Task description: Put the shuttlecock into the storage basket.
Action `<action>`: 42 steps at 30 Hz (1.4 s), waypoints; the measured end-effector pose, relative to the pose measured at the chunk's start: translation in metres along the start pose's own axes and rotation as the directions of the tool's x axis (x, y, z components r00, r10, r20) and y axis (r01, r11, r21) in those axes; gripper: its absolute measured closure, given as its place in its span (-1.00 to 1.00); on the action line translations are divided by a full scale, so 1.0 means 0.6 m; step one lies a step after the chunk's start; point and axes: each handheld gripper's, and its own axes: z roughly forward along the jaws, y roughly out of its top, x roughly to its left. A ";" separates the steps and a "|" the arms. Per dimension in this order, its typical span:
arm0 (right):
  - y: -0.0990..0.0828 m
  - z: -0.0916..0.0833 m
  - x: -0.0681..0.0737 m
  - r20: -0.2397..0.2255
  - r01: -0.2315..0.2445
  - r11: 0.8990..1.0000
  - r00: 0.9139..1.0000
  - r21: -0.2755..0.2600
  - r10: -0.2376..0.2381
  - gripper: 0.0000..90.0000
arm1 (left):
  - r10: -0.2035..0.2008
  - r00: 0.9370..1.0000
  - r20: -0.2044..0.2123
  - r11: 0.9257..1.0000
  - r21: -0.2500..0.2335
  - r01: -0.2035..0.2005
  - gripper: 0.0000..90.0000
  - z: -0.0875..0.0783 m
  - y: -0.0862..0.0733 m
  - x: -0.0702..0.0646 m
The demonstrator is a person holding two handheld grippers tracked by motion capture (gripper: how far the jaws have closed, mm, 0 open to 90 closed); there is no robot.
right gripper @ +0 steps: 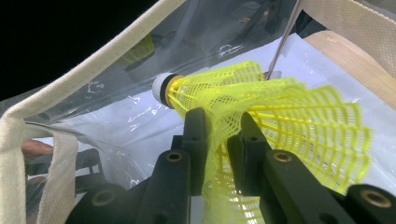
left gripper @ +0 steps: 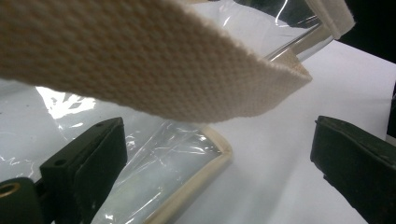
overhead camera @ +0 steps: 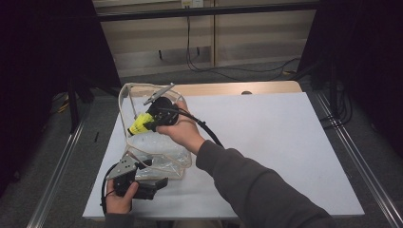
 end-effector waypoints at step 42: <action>0.000 0.024 0.008 -0.002 -0.014 1.000 1.000 -0.001 0.014 0.73 | 0.001 1.000 0.008 1.000 -0.003 -0.001 -0.92 -0.002 0.000 0.002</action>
